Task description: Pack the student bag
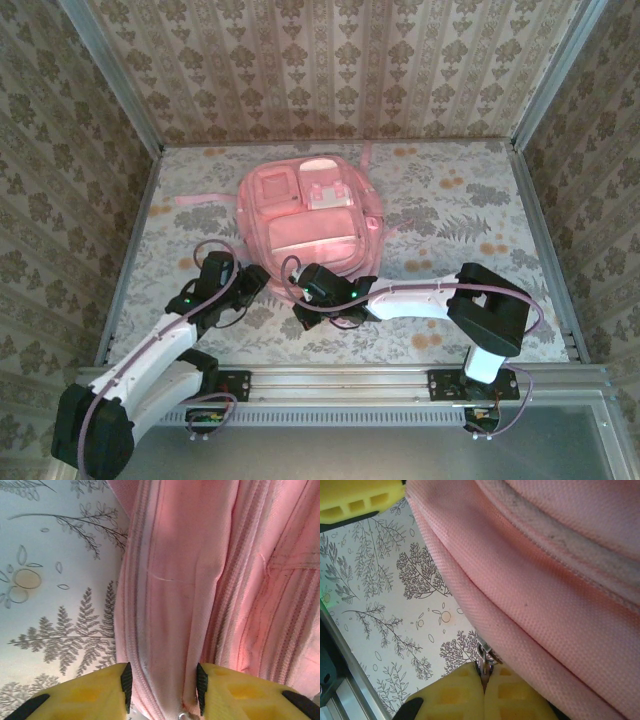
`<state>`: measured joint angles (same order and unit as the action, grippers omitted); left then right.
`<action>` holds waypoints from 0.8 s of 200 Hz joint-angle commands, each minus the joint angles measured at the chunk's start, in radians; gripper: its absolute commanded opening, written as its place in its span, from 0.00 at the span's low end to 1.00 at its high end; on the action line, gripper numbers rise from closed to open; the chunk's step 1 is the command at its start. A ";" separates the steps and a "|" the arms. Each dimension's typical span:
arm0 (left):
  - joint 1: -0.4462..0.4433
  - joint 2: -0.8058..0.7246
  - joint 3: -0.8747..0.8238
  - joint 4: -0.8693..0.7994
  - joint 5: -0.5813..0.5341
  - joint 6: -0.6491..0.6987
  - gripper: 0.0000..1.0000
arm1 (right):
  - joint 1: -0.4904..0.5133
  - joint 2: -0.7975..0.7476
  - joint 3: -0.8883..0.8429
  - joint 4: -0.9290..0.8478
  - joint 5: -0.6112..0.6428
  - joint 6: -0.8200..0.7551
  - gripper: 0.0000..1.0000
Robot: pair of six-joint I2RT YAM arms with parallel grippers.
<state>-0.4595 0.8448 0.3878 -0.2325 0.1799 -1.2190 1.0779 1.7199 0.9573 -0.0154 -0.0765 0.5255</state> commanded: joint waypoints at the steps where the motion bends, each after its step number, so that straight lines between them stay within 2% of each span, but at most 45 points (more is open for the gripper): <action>1: -0.027 0.026 0.003 0.055 0.006 -0.019 0.39 | 0.007 -0.013 -0.021 0.025 -0.003 0.005 0.00; 27: -0.032 0.048 0.017 0.067 -0.007 0.001 0.32 | 0.007 -0.013 -0.028 0.024 0.006 0.007 0.00; 63: -0.031 0.041 0.049 0.031 -0.056 0.064 0.09 | 0.007 -0.025 -0.037 -0.013 0.025 0.005 0.00; 82: -0.030 0.030 0.059 0.013 -0.081 0.086 0.02 | 0.007 -0.045 -0.056 -0.034 0.043 0.003 0.00; 160: -0.014 0.031 0.068 -0.007 -0.103 0.124 0.00 | -0.008 -0.170 -0.177 -0.105 0.101 0.011 0.00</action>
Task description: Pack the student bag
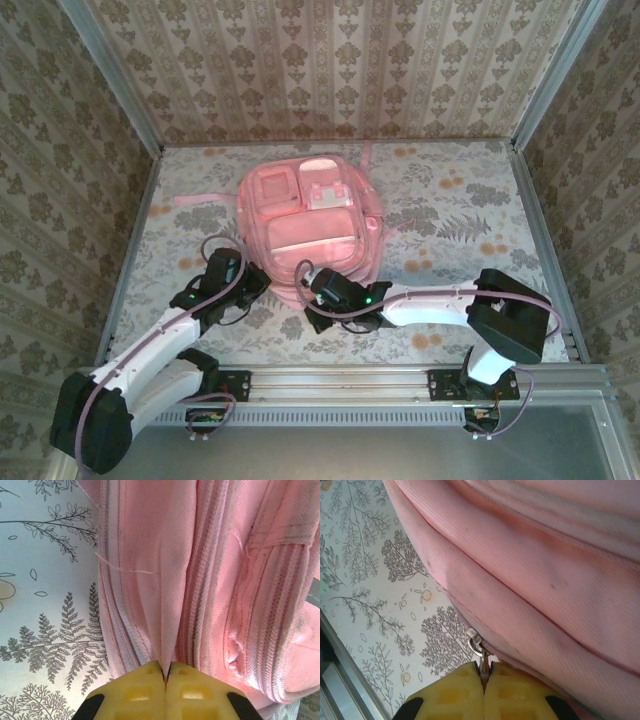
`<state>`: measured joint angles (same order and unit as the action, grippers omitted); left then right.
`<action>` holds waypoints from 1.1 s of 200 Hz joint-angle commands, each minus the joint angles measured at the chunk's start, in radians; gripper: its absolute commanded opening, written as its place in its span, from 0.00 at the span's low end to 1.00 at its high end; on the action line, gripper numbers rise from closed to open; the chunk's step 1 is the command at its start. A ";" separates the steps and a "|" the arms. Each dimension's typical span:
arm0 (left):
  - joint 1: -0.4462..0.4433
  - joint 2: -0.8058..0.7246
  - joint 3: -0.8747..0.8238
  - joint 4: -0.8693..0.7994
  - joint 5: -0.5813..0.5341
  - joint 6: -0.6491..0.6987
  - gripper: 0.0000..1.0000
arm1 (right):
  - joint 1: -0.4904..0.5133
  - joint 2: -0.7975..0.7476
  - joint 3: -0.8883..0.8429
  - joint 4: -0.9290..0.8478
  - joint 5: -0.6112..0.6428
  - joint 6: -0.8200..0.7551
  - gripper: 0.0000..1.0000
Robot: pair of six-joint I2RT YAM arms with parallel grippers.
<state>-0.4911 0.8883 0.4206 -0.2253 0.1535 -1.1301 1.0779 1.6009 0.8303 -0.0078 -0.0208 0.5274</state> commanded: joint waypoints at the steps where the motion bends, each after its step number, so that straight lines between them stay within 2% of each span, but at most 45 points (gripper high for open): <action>1: 0.018 -0.013 0.035 -0.014 -0.077 0.036 0.00 | -0.008 -0.053 -0.051 -0.114 0.046 0.010 0.00; 49: 0.026 -0.021 0.052 -0.032 -0.081 0.057 0.00 | -0.056 -0.149 -0.120 -0.164 0.070 -0.003 0.00; 64: 0.027 -0.023 0.062 -0.035 -0.083 0.073 0.00 | -0.057 -0.160 -0.126 -0.130 0.032 -0.014 0.00; 74: 0.026 -0.022 0.074 -0.039 -0.086 0.095 0.00 | -0.047 -0.144 -0.107 -0.112 -0.022 -0.028 0.00; 96: 0.028 -0.014 0.127 -0.089 -0.104 0.164 0.00 | -0.012 -0.061 -0.007 -0.135 -0.058 -0.052 0.00; 132: 0.142 0.006 0.214 -0.179 -0.084 0.254 0.00 | 0.002 0.082 0.131 -0.036 -0.129 -0.001 0.00; 142: 0.166 0.019 0.235 -0.203 -0.073 0.276 0.12 | 0.002 0.118 0.162 0.005 -0.144 0.023 0.00; 159: 0.194 0.045 0.263 -0.250 -0.052 0.286 0.41 | 0.001 0.174 0.212 0.047 -0.138 0.061 0.00; 166: 0.199 0.046 0.263 -0.259 -0.041 0.281 0.47 | 0.000 0.195 0.231 0.056 -0.133 0.069 0.00; 188: 0.201 0.013 0.218 -0.270 0.009 0.216 0.54 | -0.004 0.247 0.279 0.049 -0.119 0.078 0.00; 220: 0.177 -0.097 0.093 -0.242 0.054 0.058 0.55 | -0.005 0.269 0.298 0.048 -0.110 0.080 0.00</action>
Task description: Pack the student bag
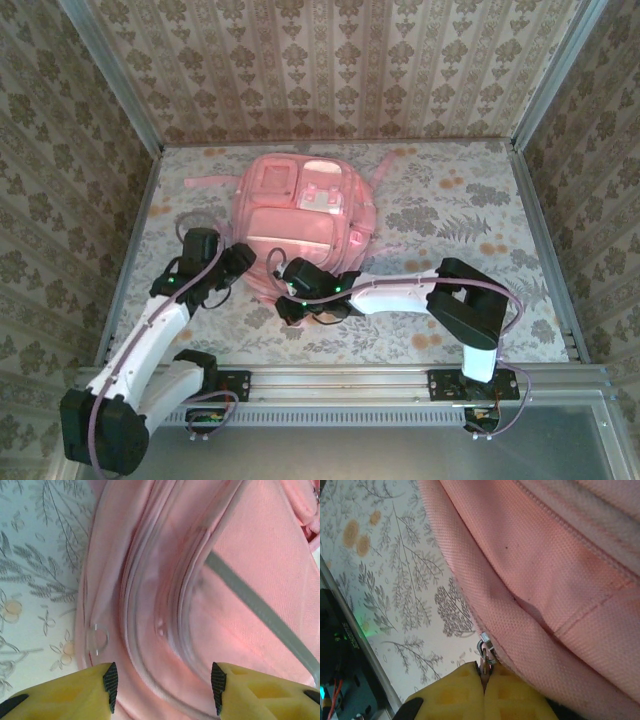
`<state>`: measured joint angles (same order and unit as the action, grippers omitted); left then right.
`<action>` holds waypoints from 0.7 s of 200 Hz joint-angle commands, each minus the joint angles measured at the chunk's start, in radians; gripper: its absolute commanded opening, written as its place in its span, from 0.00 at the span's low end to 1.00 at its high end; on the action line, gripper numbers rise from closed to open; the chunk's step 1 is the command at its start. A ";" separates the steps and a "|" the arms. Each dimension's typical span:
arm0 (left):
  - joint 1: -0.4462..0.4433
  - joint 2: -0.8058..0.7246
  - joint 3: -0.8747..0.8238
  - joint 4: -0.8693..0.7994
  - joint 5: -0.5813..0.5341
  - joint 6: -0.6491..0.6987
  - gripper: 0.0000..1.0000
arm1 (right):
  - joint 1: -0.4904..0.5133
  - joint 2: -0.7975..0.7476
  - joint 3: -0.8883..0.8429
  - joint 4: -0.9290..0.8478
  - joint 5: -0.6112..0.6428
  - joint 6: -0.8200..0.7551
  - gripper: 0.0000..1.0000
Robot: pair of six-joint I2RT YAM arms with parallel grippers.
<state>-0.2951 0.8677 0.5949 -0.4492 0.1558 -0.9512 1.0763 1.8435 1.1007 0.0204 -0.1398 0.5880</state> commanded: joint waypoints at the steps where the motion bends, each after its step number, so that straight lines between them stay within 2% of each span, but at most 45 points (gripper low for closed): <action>1: -0.022 -0.080 -0.085 -0.017 0.050 -0.126 0.55 | -0.004 0.027 0.027 0.019 0.010 0.019 0.00; 27: -0.074 -0.132 -0.136 -0.004 0.016 -0.201 0.55 | -0.006 0.027 0.009 0.036 0.017 0.030 0.00; 63: -0.117 -0.100 -0.149 0.019 -0.022 -0.219 0.51 | -0.006 0.030 0.003 0.047 0.015 0.041 0.00; 140: -0.132 0.010 -0.149 0.131 -0.086 -0.178 0.25 | -0.006 0.022 -0.004 -0.002 0.035 0.036 0.00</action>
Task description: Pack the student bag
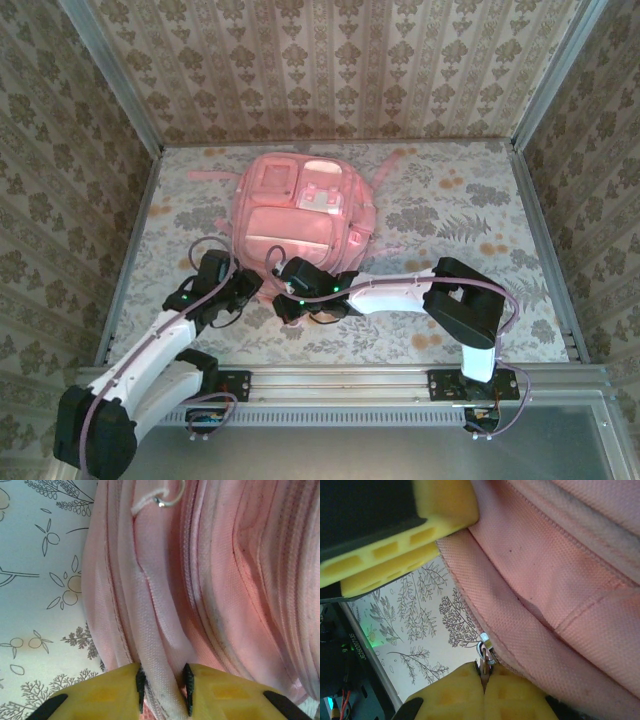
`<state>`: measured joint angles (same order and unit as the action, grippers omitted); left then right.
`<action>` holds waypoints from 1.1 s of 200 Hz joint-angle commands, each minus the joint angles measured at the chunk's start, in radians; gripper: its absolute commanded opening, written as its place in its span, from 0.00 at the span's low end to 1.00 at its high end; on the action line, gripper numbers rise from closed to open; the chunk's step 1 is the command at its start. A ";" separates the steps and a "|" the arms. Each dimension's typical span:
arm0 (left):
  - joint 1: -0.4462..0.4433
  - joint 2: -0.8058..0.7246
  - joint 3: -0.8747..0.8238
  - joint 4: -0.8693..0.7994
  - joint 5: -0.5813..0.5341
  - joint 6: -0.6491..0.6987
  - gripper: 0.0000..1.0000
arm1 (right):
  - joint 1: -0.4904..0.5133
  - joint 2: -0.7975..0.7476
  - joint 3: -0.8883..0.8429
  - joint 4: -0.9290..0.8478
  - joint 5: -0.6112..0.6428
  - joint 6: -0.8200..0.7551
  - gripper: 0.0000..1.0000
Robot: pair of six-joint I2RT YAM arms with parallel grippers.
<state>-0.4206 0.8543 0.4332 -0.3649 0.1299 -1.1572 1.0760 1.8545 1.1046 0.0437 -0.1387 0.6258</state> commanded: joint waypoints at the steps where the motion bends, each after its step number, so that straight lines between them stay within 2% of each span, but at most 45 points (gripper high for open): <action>1: -0.005 0.024 0.014 0.048 -0.061 0.029 0.24 | -0.005 0.011 -0.008 -0.026 0.033 -0.001 0.00; 38: -0.005 0.041 0.043 0.042 -0.105 0.073 0.06 | -0.005 -0.029 -0.037 -0.084 0.068 -0.012 0.00; 56: -0.004 0.039 0.044 0.039 -0.116 0.079 0.02 | -0.005 -0.059 -0.058 -0.108 0.087 -0.016 0.00; 130: 0.004 0.020 0.078 0.011 -0.116 0.081 0.00 | -0.005 -0.146 -0.105 -0.227 0.146 -0.040 0.00; 220: 0.056 -0.026 0.121 -0.035 -0.092 0.106 0.00 | -0.051 -0.288 -0.236 -0.258 0.210 -0.046 0.00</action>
<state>-0.4030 0.8551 0.5007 -0.4179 0.1234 -1.0908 1.0527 1.6115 0.9287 -0.0868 0.0086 0.5976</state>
